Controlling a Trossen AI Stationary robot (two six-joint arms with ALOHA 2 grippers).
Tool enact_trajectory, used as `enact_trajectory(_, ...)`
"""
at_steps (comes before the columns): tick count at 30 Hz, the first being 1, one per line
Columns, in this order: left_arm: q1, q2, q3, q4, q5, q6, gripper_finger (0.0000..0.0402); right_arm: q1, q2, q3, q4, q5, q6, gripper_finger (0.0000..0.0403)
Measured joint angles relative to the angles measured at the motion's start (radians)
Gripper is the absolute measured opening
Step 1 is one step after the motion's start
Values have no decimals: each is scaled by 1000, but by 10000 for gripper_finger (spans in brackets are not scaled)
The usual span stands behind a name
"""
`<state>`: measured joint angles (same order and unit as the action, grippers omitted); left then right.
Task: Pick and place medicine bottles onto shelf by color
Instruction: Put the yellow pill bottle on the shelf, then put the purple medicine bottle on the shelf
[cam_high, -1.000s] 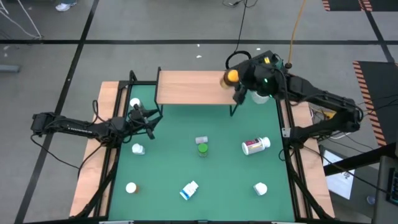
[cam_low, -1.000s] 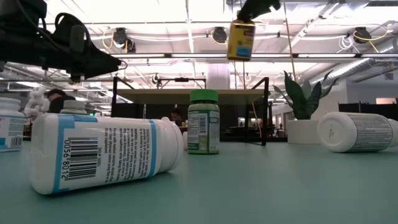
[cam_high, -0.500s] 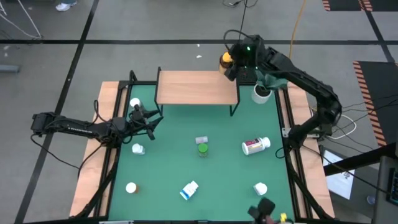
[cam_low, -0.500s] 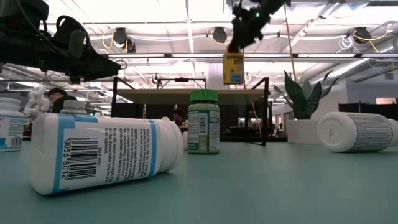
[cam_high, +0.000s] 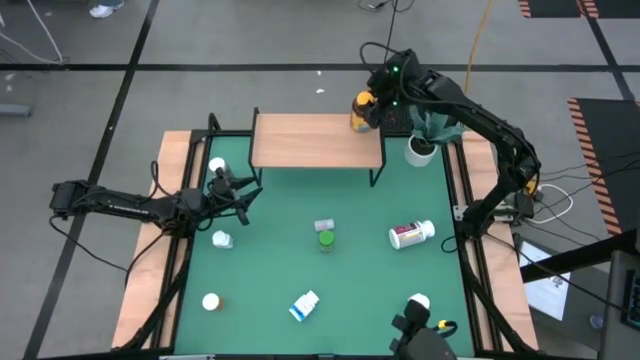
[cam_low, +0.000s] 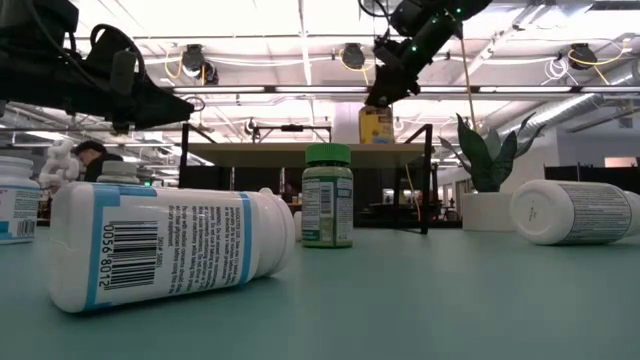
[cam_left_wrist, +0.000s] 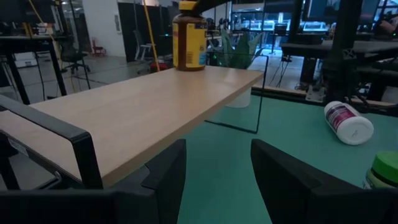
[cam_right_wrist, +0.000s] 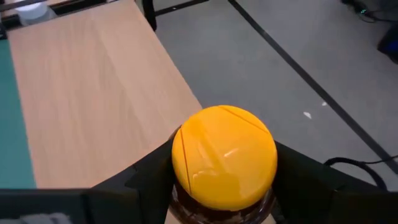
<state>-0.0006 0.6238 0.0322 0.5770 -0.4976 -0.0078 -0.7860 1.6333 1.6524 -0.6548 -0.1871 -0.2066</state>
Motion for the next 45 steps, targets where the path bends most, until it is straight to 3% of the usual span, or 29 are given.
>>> enact_trajectory(9,0,0,0,-2,0,-21,184,0,-74,-2,-8,5,-21,303)
enact_trajectory(16,0,0,0,0,0,-39,184,26,-217,-7,-60,5,107,317)
enact_trajectory(21,0,0,0,1,1,-54,184,156,-386,-169,-121,12,133,317)
enact_trajectory(25,0,0,0,1,7,-84,184,326,-543,-368,-126,156,290,317)
enact_trajectory(29,0,0,0,1,27,-101,184,492,-693,-562,-143,288,545,318)
enact_trajectory(33,0,0,0,2,27,-112,184,661,-775,-762,-118,253,810,318)
enact_trajectory(36,0,0,0,16,27,-106,184,757,-781,-854,-135,233,897,318)
enact_trajectory(45,0,0,0,86,29,-33,184,856,-766,-907,-301,238,1200,302)
